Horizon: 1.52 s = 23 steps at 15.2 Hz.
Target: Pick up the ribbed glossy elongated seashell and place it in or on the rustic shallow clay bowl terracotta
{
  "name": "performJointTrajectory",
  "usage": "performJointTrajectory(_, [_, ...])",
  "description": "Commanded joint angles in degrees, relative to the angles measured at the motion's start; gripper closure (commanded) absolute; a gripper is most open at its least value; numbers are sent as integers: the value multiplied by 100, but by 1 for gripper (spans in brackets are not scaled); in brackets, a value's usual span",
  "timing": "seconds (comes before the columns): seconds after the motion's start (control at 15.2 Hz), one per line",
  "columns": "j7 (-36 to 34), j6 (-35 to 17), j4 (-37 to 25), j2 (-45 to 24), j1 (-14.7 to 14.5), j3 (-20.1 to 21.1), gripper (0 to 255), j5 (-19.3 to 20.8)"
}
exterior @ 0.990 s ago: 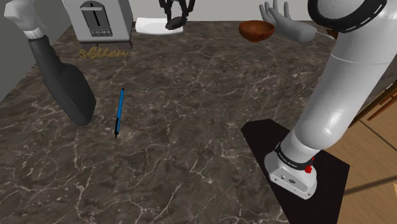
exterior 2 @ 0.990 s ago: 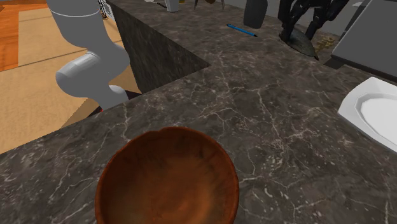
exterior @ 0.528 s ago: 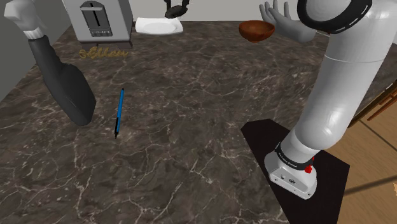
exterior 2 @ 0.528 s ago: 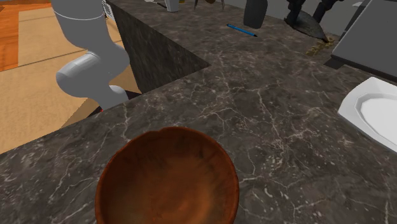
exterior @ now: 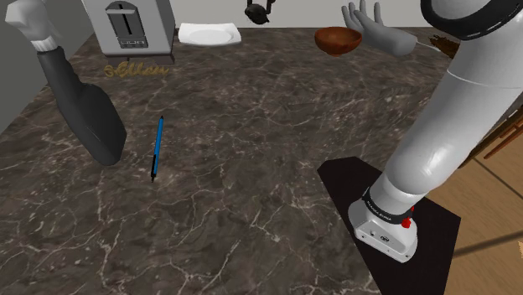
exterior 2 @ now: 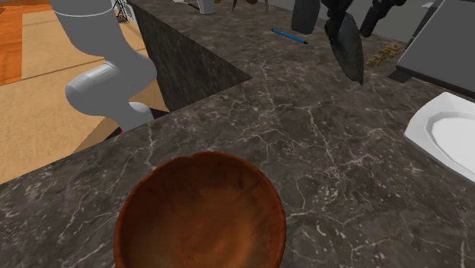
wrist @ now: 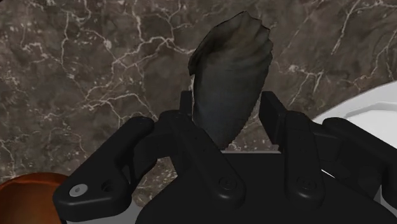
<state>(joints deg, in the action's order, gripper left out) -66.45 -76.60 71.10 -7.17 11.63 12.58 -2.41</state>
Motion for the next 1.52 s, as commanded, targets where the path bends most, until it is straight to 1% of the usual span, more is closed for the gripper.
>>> performJointTrajectory(0.0, [292, -34, 244, 199, 176, -121, 255, -50])
performJointTrajectory(0.33, [1019, -98, 772, 625, 573, -462, 255, -116])
performJointTrajectory(0.73, [1886, -101, 1100, 898, 1001, -896, 255, -103])
performJointTrajectory(1.12, [2748, -60, 1139, 933, 1409, -1340, 255, -44])
performJointTrajectory(1.45, [3512, 10, 937, 766, 1774, -1733, 255, 1])
